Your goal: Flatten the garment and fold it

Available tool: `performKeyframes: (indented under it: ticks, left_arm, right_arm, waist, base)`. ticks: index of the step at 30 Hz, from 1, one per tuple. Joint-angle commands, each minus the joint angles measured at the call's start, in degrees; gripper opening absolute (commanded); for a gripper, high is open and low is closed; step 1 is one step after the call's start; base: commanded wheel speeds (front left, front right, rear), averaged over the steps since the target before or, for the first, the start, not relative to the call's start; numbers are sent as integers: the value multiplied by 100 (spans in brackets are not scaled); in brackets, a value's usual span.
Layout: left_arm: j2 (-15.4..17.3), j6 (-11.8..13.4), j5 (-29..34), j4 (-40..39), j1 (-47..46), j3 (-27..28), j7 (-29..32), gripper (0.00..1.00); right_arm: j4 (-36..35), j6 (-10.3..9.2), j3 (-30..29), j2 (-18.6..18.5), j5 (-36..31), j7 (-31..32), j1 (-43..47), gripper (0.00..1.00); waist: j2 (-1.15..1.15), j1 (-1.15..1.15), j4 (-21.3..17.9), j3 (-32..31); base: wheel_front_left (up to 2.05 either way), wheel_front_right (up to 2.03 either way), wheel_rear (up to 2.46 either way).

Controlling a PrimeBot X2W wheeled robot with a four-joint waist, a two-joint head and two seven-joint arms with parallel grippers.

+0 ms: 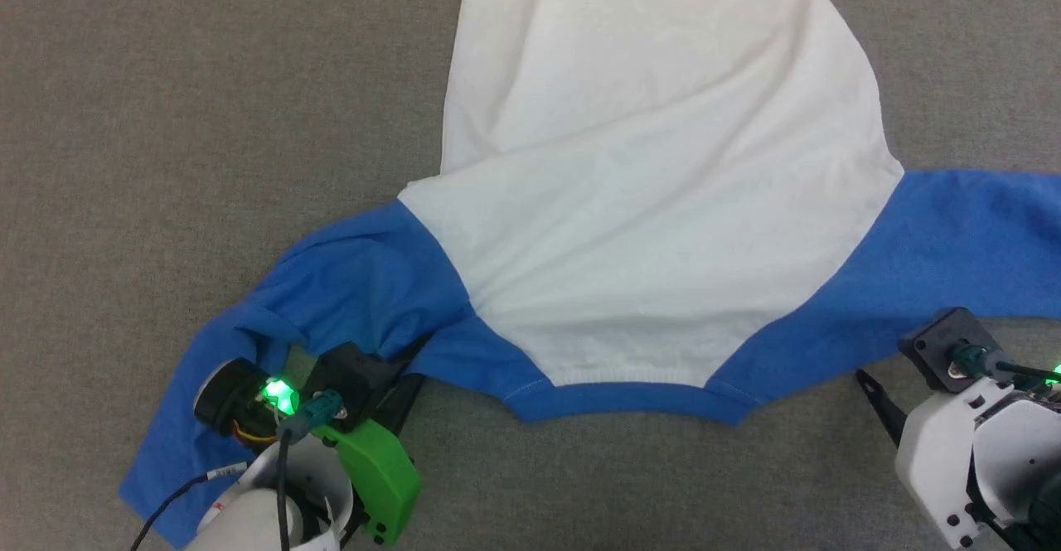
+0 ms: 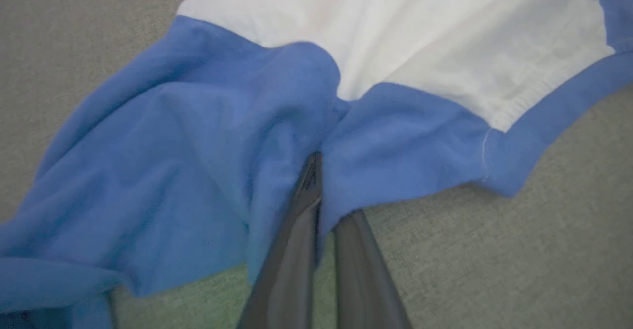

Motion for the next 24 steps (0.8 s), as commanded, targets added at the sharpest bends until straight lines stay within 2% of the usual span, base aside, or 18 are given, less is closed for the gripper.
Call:
performKeyframes:
  ticks: [1, 8, 10, 11, 16, 24]
  left_arm:
    - [-41, -38, -40, 35, -101, 5, -45, 0]
    - [-120, -82, -68, 115, -225, -42, -95, 0]
    - [-150, -95, -86, 146, -257, -52, -120, 0]
    - [-164, -96, -97, 166, -268, -51, -138, 0]
    - [-243, -74, -239, 267, -225, 41, -377, 0]
    - [-467, 91, -739, -126, 23, 516, -1092, 0]
  right_arm:
    - [83, -10, 113, -64, 45, -13, -157, 100]
    - [742, -10, 705, -321, 83, -208, -713, 100]
    - [956, -10, 789, -360, 108, -224, -797, 20]
    - [1050, -10, 785, -367, 128, -261, -836, 0]
    - [1253, -10, 459, -223, 73, -688, -937, 0]
    - [714, -10, -401, 561, -93, -1541, -814, 0]
  waist:
    - [0, 0, 70, 78]
    - [0, 0, 188, 273]
    - [0, 0, 207, 294]
    - [0, 0, 211, 296]
    - [0, 0, 157, 115]
    - [0, 0, -102, -586]
  base:
    - [0, 0, 0]
    - [0, 0, 0]
    - [0, 0, 0]
    - [0, 0, 0]
    - [0, 0, 0]
    - [0, 0, 0]
